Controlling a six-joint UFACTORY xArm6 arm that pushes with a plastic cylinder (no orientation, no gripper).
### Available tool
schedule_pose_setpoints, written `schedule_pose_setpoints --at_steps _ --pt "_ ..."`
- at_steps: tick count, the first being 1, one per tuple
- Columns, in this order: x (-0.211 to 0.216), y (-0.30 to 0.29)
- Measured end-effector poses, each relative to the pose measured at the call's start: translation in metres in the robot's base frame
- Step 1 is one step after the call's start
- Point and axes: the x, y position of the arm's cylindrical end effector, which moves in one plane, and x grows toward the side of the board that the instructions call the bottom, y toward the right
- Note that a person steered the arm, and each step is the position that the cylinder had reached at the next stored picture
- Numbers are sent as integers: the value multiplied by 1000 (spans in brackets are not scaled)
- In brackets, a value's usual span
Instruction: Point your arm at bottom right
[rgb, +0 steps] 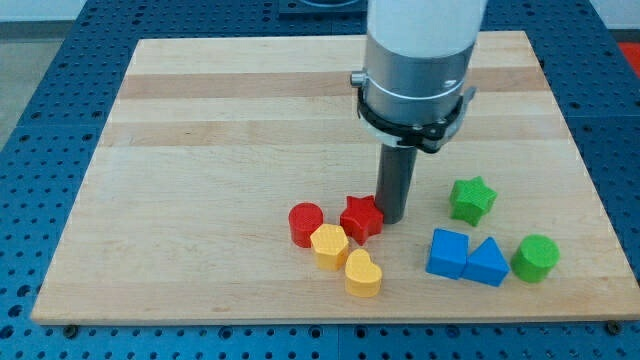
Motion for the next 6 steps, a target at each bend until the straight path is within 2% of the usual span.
schedule_pose_setpoints --at_steps 2,3,4,5,6 --pt "-8 -2" --pt "-52 19" --pt "-89 85" --pt "-93 173" --pt "-58 251"
